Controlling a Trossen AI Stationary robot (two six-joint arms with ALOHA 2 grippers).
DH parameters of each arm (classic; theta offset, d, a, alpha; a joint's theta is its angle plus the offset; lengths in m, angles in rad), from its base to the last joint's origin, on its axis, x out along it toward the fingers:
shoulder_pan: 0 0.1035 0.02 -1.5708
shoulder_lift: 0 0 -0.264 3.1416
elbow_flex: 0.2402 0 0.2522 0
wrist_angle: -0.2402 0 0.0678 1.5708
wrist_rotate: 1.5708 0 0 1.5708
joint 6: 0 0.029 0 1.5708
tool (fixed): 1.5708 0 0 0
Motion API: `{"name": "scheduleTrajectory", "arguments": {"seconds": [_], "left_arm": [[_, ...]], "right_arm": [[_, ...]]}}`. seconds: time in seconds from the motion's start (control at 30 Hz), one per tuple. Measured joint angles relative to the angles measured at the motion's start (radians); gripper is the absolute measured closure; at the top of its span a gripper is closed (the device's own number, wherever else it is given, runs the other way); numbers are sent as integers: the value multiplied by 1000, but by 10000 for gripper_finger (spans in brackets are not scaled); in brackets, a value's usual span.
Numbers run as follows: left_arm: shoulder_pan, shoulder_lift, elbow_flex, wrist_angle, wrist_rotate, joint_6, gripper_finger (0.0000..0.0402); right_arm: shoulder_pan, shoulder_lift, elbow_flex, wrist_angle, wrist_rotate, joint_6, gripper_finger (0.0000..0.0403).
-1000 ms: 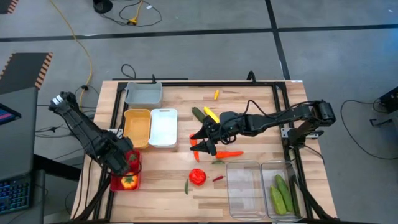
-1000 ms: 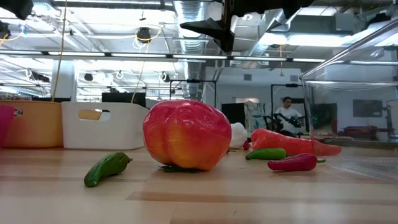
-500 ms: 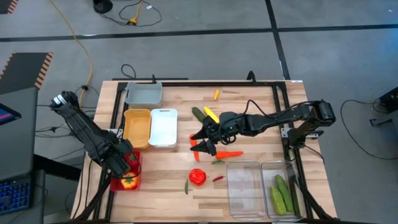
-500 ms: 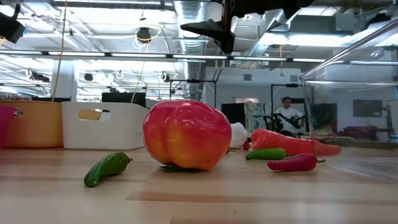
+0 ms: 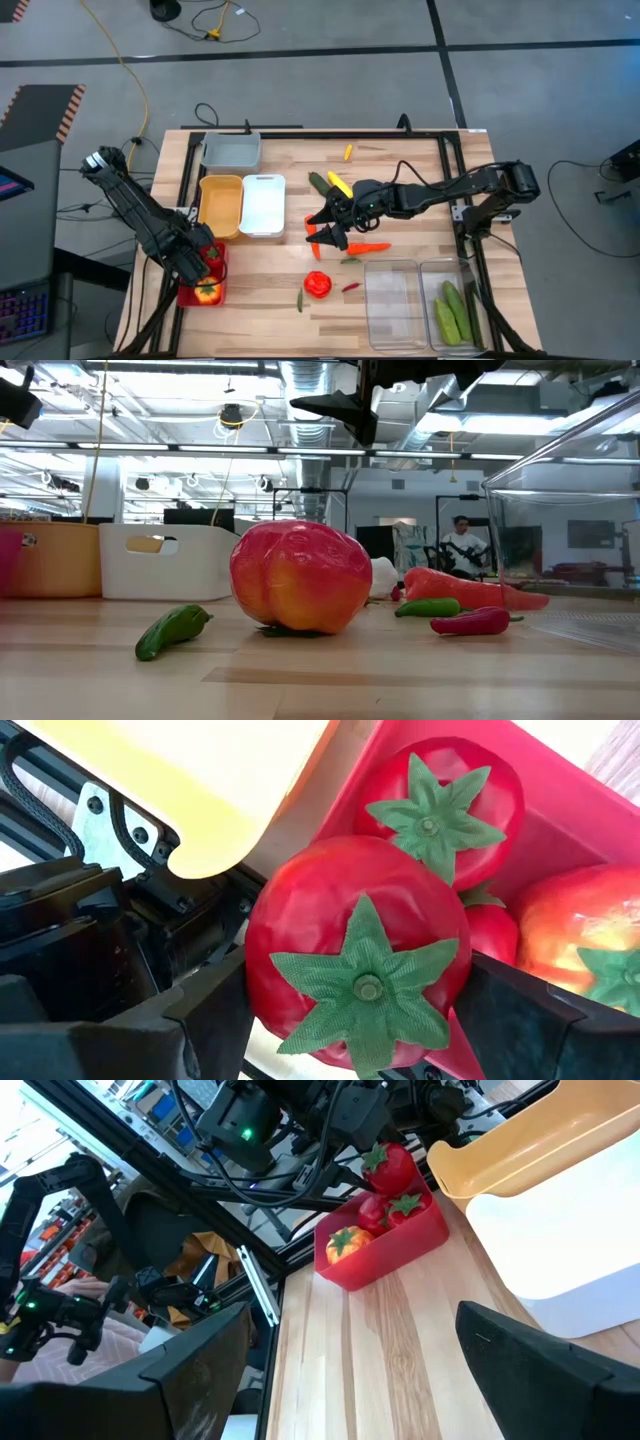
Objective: Sort produce into baskets
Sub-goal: Put the red tomato into the red bin
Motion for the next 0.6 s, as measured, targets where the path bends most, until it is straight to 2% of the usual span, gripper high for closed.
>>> {"name": "scheduleTrajectory", "arguments": {"seconds": [0.2, 0.37, 0.6], "left_arm": [[0, 0, 0, 1, 6, 1, 113], [1, 0, 0, 49, 77, 11, 113], [0, 0, 0, 72, 37, 11, 113]], "right_arm": [[0, 0, 0, 0, 0, 0, 26], [0, 0, 0, 0, 0, 0, 26], [0, 0, 0, 0, 0, 0, 26]]}}
